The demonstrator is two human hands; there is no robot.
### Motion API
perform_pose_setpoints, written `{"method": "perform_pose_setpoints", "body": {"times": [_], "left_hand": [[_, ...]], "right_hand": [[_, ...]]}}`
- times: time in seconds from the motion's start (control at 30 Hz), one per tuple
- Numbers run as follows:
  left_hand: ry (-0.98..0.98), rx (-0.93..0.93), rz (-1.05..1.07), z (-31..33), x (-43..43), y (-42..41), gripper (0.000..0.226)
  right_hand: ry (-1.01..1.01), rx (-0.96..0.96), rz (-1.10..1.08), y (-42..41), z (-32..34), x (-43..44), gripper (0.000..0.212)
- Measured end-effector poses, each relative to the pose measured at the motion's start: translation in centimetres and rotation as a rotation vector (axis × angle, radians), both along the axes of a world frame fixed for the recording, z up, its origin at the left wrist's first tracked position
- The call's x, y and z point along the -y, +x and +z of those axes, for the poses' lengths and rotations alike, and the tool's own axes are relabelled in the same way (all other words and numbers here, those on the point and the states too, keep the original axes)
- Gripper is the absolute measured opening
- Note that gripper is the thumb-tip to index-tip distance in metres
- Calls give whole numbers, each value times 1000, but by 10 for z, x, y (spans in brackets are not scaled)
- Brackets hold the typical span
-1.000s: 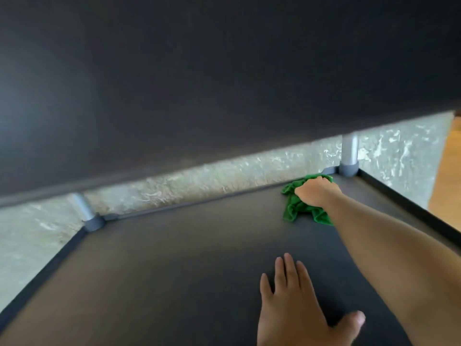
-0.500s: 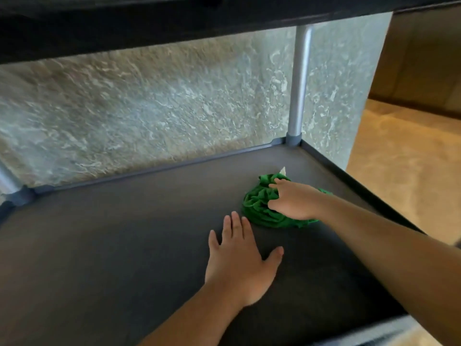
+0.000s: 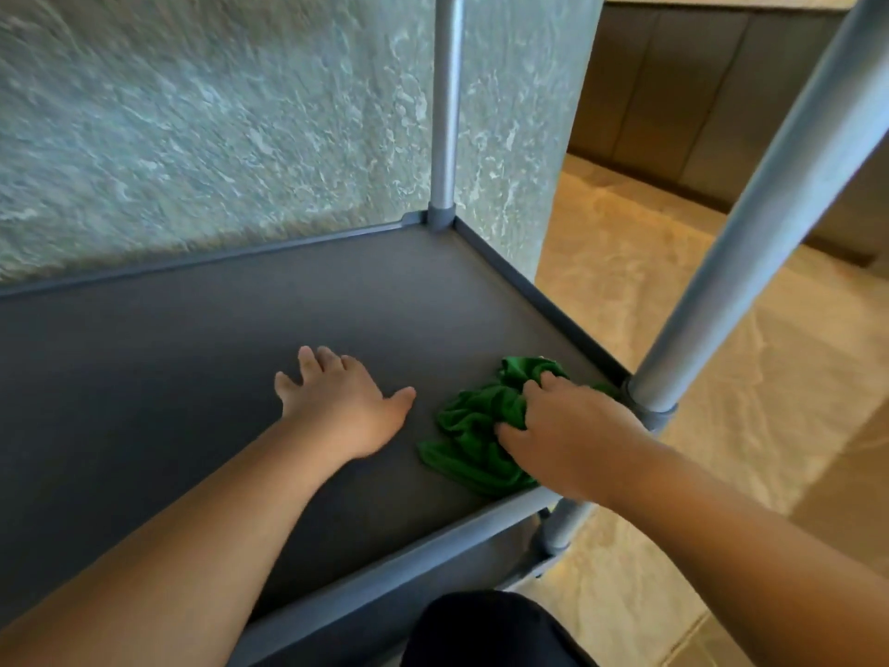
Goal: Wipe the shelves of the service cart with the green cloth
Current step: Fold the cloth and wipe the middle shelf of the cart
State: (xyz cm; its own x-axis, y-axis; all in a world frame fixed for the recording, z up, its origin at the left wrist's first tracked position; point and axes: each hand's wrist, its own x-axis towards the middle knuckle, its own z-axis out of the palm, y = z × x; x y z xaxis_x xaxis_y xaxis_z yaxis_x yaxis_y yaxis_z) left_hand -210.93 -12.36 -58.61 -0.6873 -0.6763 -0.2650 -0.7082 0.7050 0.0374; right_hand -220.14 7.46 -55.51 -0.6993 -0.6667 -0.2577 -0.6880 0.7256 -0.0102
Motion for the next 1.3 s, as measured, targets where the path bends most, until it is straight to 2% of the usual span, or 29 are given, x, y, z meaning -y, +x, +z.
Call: {"method": "perform_pose_setpoints", "body": {"times": [0.07, 0.17, 0.3, 0.37, 0.43, 0.53, 0.67, 0.8, 0.93, 1.03, 1.07, 1.1, 1.17, 1.3], "left_hand": [[1, -60, -61, -4, -9, -6, 92], [1, -112, -128, -20, -12, -1, 90], [-35, -113, -116, -23, -10, -1, 89], [-36, -102, -116, -22, -9, -2, 88], [-39, -95, -114, -22, -8, -2, 87], [-48, -87, -101, -22, -6, -4, 88], [-34, -39, -86, -20, -4, -5, 91], [-26, 32, -70, -16, -3, -9, 96], [-7, 57, -53, -10, -7, -13, 126], [0, 86, -36, -11, -6, -17, 136], [3, 86, -34, -11, -4, -17, 138], [2, 77, -33, -11, -2, -16, 138], [12, 59, -26, -12, 2, -15, 130], [-20, 28, -50, -17, 2, -10, 96]], "right_hand": [[-20, -14, -14, -7, -10, 12, 66], [-71, 51, -32, -31, -25, 36, 78], [-258, 126, -123, -68, -29, 83, 59], [-308, 142, -159, -88, -26, 111, 55], [-333, 146, -182, -108, -26, 138, 56], [-357, 170, -192, -129, -25, 177, 69], [-501, 193, -267, -146, -19, 216, 67], [-620, 257, -307, -159, -19, 245, 45], [-635, 225, -312, -168, -19, 270, 33], [-615, 204, -263, -169, -18, 284, 7], [-583, 168, -243, -169, -17, 285, 19], [-590, 153, -223, -169, -16, 284, 22], [-532, 171, -167, -170, -18, 282, 17], [-353, 147, 21, -166, -18, 268, 56]]}}
